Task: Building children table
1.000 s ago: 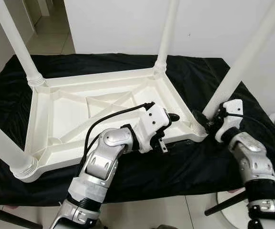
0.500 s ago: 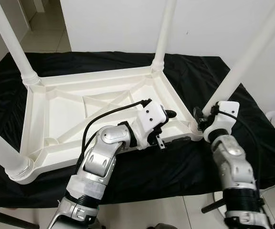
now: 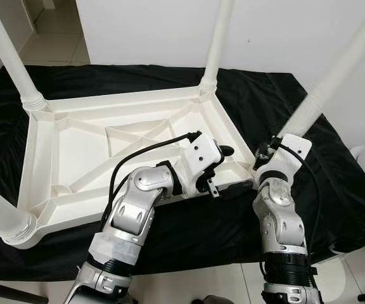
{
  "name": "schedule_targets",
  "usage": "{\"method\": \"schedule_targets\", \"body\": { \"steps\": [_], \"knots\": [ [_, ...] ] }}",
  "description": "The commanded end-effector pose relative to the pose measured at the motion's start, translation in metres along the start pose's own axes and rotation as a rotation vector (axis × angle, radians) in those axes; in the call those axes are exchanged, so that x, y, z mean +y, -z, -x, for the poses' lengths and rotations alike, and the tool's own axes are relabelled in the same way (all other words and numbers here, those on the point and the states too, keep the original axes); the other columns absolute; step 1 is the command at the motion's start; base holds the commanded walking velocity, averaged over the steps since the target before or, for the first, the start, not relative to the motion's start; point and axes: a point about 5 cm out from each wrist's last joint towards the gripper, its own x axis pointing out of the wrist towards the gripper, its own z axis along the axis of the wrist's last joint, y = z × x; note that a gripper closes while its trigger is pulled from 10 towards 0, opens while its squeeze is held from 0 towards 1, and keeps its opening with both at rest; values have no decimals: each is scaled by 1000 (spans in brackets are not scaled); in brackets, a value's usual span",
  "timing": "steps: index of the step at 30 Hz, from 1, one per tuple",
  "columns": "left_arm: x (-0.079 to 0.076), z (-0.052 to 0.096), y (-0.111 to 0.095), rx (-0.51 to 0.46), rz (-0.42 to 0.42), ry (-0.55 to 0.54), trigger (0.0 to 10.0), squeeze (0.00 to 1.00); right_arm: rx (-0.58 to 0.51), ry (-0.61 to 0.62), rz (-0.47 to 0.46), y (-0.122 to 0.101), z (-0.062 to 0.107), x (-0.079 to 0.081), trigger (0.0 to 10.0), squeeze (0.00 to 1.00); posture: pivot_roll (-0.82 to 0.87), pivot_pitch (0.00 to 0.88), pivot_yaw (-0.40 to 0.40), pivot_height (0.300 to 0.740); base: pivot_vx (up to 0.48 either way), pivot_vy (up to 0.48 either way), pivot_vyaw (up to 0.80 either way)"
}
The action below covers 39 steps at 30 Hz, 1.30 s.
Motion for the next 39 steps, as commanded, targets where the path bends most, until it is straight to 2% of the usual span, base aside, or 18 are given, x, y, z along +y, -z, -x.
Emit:
{"method": "schedule_targets", "body": {
  "steps": [1, 4, 5, 9, 13, 15, 18, 20, 21, 22, 24, 30, 33, 35, 36, 38, 39],
  "knots": [
    [6, 0, 3, 4, 5, -148, 10000, 0, -17, -8, -4, -3, 0, -5, 10000, 1000, -20, 0, -59, 740, 0, 0, 0],
    [7, 0, 3, 3, 4, -150, 10000, 0, -24, -46, -5, -6, -1, -8, 10000, 996, -22, 0, -59, 740, 0, 0, 0],
    [6, 0, 3, 3, 5, -150, 10000, 0, -23, -84, 1, -7, -1, -9, 10000, 0, -22, 0, -58, 740, 0, 0, 0],
    [6, 0, 3, 2, 5, -149, 10000, 0, -26, -149, 30, -9, -3, -15, 10000, 0, -23, 0, -58, 740, 0, 0, 0],
    [6, 0, 3, 2, 5, -149, 10000, 0, -25, -162, 46, -9, -3, -18, 10000, 0, -23, 0, -57, 740, 0, 0, 0],
    [5, -1, 3, 3, 7, -149, 10000, 0, -23, -300, 135, -9, -10, -31, 10000, 0, -26, 0, -47, 740, 0, 0, 0],
    [5, -2, 3, 4, 8, -146, 10000, 0, -19, -356, 182, -8, -12, -36, 10000, 0, -27, 1, -44, 740, 0, 0, 0],
    [0, -3, 4, 5, 10, -126, 10000, 0, -18, -473, 255, -7, -14, -41, 10000, 0, -27, 1, -43, 740, 0, 0, 0],
    [0, -3, 4, 5, 10, -126, 10000, 0, -18, -473, 255, -7, -14, -41, 10000, 0, -27, 1, -43, 740, 0, 0, 0],
    [-4, -5, 5, 6, 12, -112, 10000, 0, -10, -537, 290, -5, -15, -43, 10000, 0, -27, 0, -41, 740, 0, 0, 0],
    [-7, -6, 5, 5, 13, -100, 10000, 0, -7, -585, 320, -4, -16, -45, 10000, 0, -25, 0, -41, 740, 0, 0, 0],
    [-8, -8, 3, 1, 12, -95, 10000, 0, 71, -700, 358, 7, -21, -52, 10000, 0, -16, 1, -44, 740, 0, 0, 0],
    [-8, -8, 3, 1, 12, -95, 10000, 0, 71, -700, 358, 7, -21, -52, 10000, 0, -16, 1, -44, 740, 0, 0, 0],
    [-6, -7, 2, 1, 9, -100, 10000, 0, 95, -762, 365, 12, -20, -54, 10000, 0, -12, 2, -41, 740, 0, 0, 0],
    [-5, -7, 3, 4, 8, -101, 10000, 0, 102, -786, 368, 14, -20, -55, 3412, 0, -11, 2, -39, 740, 0, 0, 0],
    [-5, -7, 3, 4, 8, -101, 10000, 0, 102, -786, 368, 14, -20, -55, 3412, 0, -11, 2, -39, 740, 0, 0, 0],
    [-5, -6, 3, 6, 7, -100, 10000, 0, 105, -797, 381, 15, -19, -57, 0, 0, -12, 4, -36, 740, 0, 0, 0]
  ]
}}
